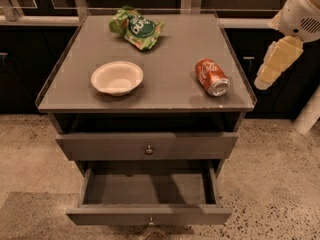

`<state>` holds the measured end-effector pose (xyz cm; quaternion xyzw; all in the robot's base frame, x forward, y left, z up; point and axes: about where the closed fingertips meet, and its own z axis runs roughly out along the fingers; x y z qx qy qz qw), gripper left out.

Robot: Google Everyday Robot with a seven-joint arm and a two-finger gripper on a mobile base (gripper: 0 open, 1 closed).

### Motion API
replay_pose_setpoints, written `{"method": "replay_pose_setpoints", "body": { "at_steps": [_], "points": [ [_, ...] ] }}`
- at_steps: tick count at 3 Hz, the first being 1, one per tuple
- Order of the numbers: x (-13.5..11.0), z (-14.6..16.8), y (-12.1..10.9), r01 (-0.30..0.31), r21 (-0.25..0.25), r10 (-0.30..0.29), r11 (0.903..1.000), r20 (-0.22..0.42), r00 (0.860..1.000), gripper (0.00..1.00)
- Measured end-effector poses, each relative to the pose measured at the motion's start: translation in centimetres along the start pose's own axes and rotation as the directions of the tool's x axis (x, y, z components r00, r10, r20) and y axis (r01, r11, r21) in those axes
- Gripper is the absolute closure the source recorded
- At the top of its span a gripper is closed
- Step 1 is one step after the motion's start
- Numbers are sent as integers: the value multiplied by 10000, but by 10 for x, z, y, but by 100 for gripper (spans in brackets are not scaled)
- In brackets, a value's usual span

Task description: Place coke can into middle drawer

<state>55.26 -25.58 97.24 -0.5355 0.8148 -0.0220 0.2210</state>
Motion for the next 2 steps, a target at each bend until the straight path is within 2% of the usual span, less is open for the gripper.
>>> {"method": "replay_pose_setpoints", "body": {
  "at_steps": [1,2],
  "points": [
    [-1,11,4,-695,-244,705,9973,423,9966,0],
    [-29,58,9,-1498,-1480,1629,9776,810,9833,0]
  ]
}}
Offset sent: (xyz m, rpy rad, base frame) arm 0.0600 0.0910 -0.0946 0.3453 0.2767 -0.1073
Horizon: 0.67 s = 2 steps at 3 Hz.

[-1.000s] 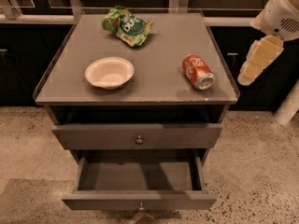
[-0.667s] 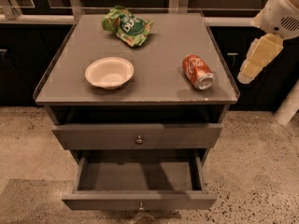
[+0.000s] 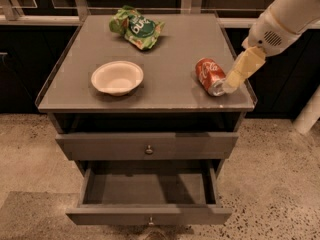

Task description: Place coke can into middle drawer

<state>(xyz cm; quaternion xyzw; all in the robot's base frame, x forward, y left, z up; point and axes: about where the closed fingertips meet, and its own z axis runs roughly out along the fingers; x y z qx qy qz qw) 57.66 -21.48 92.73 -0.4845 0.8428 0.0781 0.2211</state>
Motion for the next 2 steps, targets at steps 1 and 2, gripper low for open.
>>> {"method": "replay_pose_setpoints", "body": {
  "at_steps": [1,2],
  "points": [
    [-25,46,-7,-627,-972,656,9933,274,9975,0],
    [-41,81,-11,-1012,-1471,1068,9839,302,9938,0]
  ]
}}
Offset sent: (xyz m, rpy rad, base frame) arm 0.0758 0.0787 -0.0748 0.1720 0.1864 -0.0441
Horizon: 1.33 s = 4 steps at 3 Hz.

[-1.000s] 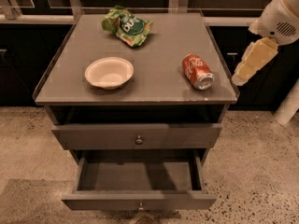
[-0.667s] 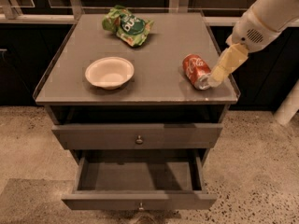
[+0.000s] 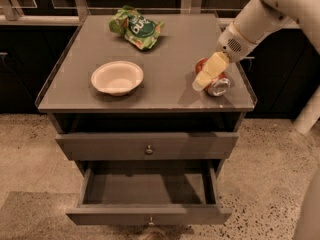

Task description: Place coke can into middle drawer

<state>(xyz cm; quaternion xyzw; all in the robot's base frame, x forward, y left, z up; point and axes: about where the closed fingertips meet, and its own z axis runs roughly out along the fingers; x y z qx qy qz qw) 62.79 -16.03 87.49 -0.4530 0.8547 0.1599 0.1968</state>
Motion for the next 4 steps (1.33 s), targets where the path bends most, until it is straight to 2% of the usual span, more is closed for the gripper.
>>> {"method": "replay_pose_setpoints", "body": {
  "at_steps": [1,2,4],
  "points": [
    [-1,21,-8,-458,-2,458,9990,-56,9989,0],
    [-1,23,-9,-505,10,505,9987,-51,9987,0],
    [-1,23,-9,-505,9,505,9987,-52,9987,41]
  ]
}}
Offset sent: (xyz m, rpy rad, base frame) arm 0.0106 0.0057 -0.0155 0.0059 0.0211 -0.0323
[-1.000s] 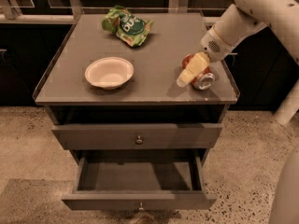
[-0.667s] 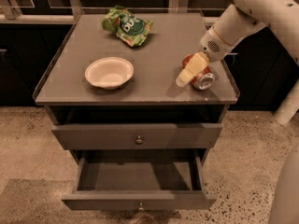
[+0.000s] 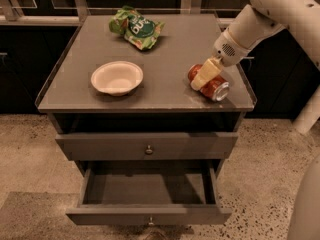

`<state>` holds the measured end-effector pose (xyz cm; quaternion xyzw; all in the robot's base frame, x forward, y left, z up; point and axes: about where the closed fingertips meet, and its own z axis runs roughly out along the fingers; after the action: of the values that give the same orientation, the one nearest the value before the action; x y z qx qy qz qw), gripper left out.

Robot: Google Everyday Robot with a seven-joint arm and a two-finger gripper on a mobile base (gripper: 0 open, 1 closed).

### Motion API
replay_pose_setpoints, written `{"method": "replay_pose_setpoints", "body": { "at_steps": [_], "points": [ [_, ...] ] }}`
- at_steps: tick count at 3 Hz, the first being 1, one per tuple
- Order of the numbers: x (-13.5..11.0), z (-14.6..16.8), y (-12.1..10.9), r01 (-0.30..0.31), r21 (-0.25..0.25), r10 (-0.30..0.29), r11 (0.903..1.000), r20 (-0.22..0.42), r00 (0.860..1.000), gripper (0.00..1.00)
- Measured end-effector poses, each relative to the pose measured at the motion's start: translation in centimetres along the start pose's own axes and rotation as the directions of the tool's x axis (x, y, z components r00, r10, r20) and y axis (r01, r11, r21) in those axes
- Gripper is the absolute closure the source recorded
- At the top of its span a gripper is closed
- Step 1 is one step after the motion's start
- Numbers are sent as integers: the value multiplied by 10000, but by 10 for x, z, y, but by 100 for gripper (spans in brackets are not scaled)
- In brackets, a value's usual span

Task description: Place coke can into middle drawer

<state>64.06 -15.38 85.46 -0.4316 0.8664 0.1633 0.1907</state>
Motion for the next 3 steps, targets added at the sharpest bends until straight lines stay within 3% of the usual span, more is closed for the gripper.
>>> {"method": "replay_pose_setpoints", "body": {
  "at_steps": [2,3],
  "points": [
    [0,0,0,1,-1,-1,10000,0,10000,88],
    [-5,2,1,154,-142,-153,9998,67,9999,100]
  ]
}}
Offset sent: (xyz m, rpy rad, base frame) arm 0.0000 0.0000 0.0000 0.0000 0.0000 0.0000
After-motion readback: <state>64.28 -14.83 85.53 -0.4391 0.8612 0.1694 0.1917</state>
